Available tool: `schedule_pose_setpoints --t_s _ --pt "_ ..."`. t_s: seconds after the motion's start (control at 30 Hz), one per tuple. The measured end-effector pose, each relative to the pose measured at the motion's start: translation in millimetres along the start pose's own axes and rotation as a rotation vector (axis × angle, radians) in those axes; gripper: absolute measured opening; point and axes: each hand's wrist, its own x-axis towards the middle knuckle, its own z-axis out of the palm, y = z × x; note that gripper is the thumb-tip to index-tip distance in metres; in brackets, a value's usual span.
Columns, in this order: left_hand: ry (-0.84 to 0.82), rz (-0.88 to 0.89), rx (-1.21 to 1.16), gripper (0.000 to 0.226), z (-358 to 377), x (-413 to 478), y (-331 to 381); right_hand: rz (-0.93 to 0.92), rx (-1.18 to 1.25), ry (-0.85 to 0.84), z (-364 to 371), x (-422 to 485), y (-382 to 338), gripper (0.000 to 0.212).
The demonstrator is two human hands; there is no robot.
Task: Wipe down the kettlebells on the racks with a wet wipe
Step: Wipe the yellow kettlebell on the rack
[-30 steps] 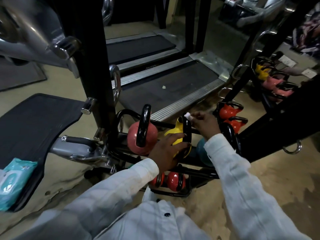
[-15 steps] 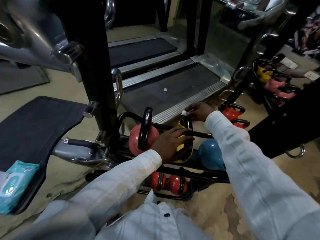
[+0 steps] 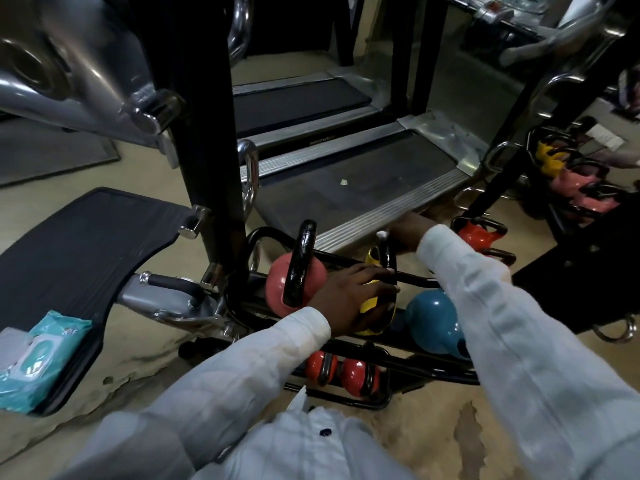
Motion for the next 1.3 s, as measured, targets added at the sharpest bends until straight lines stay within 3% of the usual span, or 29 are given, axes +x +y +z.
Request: schedule_pose_setpoints --t_s 0.13,0.27,0.4,0.5,0.63,0.8,0.87,0.9,1.03,1.13,1.23,1.3 --pt "0.018 -0.045 -0.024 0.027 2.7 -2.1 1.7 0.008 0.088 0.088 1.7 -2.3 -7.7 0.024" --pt "0.03 -0.022 -0.022 0.026 2.6 -1.9 2.3 0.097 0.147 0.035 1.1 -1.3 -47.6 0.024" --pt "0.007 -0.038 -0.026 0.026 2.7 -1.6 1.2 0.101 0.14 -0.078 -0.1 18.8 -42.4 0.025" --pt "0.007 -0.029 -0.035 0.027 4.1 -1.6 0.3 0.133 0.325 -0.066 0.4 22.4 -17.5 0.037" --pt "0.011 -0.022 -0.02 0.027 9.3 -3.8 -4.1 0.266 0.64 -0.107 11.0 -0.2 -2.4 0.02" --pt "0.027 -0.04 -0.013 0.027 11.7 -6.8 -2.9 0.273 0.736 -0.053 2.9 -25.5 10.7 0.014" --pt "0.032 -0.04 -0.021 0.027 9.2 -6.6 -1.2 0.22 0.663 -0.031 -11.0 -16.3 8.5 0.005" --pt "0.036 -0.043 -0.029 0.027 8.0 -6.8 0.0 0.188 0.515 -0.031 -16.9 -9.9 3.7 0.006" --pt "0.043 -0.05 -0.045 0.026 3.8 -4.8 3.6 0.088 -0.049 -0.15 -24.2 10.1 -41.5 0.036" --pt "0.023 -0.043 -0.041 0.026 2.7 -4.8 4.2 0.064 -0.353 -0.226 -18.4 11.2 -68.6 0.034" --pt "0.014 -0.025 -0.02 0.027 1.6 -4.7 1.4 0.011 -0.52 -0.234 -13.9 6.1 -75.5 0.033" --pt "0.016 -0.018 -0.032 0.027 2.6 -4.4 0.4 -0.026 -0.491 -0.159 -16.5 1.4 -70.2 0.031"
